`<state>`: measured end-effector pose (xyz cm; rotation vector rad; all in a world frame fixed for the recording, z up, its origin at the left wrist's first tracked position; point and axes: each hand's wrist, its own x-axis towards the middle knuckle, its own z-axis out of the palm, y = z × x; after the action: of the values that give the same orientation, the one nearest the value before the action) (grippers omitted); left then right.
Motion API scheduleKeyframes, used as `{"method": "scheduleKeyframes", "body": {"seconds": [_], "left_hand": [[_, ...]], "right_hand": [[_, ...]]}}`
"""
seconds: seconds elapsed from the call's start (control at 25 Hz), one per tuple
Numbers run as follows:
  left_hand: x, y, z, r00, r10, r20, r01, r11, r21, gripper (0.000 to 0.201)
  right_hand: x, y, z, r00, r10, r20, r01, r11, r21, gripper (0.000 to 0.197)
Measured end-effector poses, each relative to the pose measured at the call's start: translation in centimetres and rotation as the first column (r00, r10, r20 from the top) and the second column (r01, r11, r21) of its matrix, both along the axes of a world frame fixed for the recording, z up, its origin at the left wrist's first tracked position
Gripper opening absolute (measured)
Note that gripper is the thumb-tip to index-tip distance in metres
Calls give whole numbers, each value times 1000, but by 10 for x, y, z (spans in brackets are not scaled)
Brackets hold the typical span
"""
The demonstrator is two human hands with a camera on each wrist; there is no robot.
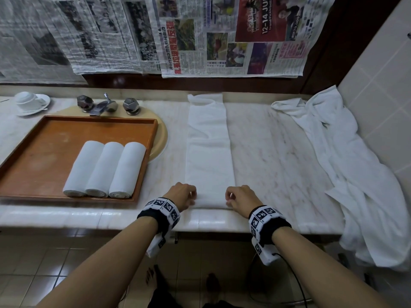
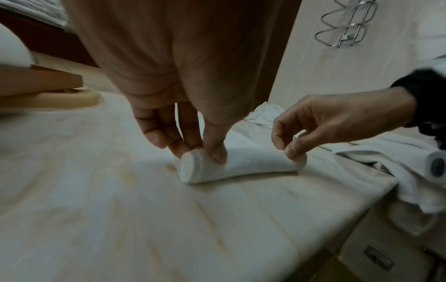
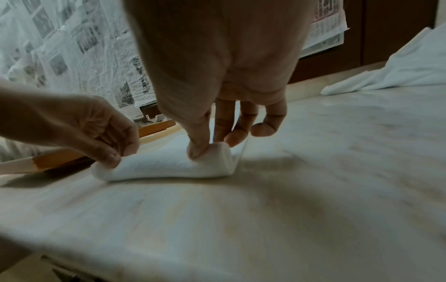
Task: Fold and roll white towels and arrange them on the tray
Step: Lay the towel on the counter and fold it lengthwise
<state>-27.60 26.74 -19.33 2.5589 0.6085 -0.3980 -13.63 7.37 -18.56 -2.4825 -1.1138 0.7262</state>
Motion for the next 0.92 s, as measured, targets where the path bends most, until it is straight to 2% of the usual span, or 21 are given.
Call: {"method": "scheduleKeyframes", "body": {"seconds": [0.16, 0.36, 0.48, 0.64, 0.8, 0.92], "left_hand": [[9, -5, 1, 998, 59, 19, -61, 995, 82, 9], [7, -22, -7, 995, 6, 104, -22, 988, 153, 21], [2, -28, -8, 991, -7, 137, -18, 983, 181, 18], [6, -29, -9, 995, -40, 88, 20, 975, 221, 31], [9, -25, -2, 983, -182, 4, 168, 913, 372, 29], [10, -20, 6, 968, -247, -51, 248, 895, 371, 29]], "right_hand": [[-1, 9, -1, 985, 21, 169, -21, 1000, 0, 11], [-23, 11, -10, 953, 133, 272, -153, 987, 56, 18], [-26, 9, -12, 961, 112, 254, -133, 989, 65, 18], [-19, 10, -11, 955, 163, 247, -173, 985, 21, 18], [-10, 14, -8, 953, 210, 218, -205, 978, -49, 26], [-3, 16, -3, 955, 238, 175, -226, 970, -87, 27]]}}
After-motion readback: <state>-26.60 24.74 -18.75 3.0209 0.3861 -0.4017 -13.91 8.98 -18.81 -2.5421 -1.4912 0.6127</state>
